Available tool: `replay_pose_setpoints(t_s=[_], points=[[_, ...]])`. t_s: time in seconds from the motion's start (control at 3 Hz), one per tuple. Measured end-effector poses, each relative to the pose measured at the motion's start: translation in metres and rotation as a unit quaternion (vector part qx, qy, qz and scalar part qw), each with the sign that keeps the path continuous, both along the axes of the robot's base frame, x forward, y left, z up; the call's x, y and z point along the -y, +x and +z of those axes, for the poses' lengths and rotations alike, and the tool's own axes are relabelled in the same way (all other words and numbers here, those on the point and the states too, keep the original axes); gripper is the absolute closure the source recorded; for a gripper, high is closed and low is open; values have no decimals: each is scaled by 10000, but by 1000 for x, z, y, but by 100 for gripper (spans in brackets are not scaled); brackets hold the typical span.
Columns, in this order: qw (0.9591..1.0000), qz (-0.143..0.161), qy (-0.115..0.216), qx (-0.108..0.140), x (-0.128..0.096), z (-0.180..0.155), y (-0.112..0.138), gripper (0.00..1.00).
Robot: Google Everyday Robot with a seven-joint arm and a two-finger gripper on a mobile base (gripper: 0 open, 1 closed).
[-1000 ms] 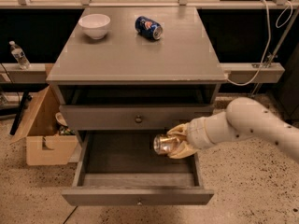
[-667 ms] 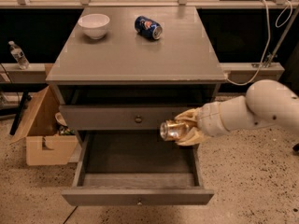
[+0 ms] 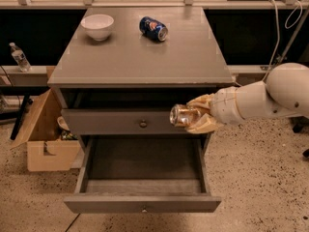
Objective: Pick orange can from middle drawer and place on counter
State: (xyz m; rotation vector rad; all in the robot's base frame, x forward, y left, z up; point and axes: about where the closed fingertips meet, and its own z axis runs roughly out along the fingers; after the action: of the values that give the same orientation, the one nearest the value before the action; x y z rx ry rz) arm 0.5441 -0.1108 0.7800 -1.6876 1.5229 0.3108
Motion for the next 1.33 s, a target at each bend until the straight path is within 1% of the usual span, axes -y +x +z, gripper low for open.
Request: replay_pose_setpoints(t_s=[0.33, 0.67, 1.0, 1.33], points=[[9999, 4, -63, 133, -3, 29, 14, 100], [9991, -159, -152, 357, -5, 84, 46, 100], [9988, -390, 99, 267, -11, 108, 72, 100], [9968, -677, 410, -66, -29, 108, 128, 100]])
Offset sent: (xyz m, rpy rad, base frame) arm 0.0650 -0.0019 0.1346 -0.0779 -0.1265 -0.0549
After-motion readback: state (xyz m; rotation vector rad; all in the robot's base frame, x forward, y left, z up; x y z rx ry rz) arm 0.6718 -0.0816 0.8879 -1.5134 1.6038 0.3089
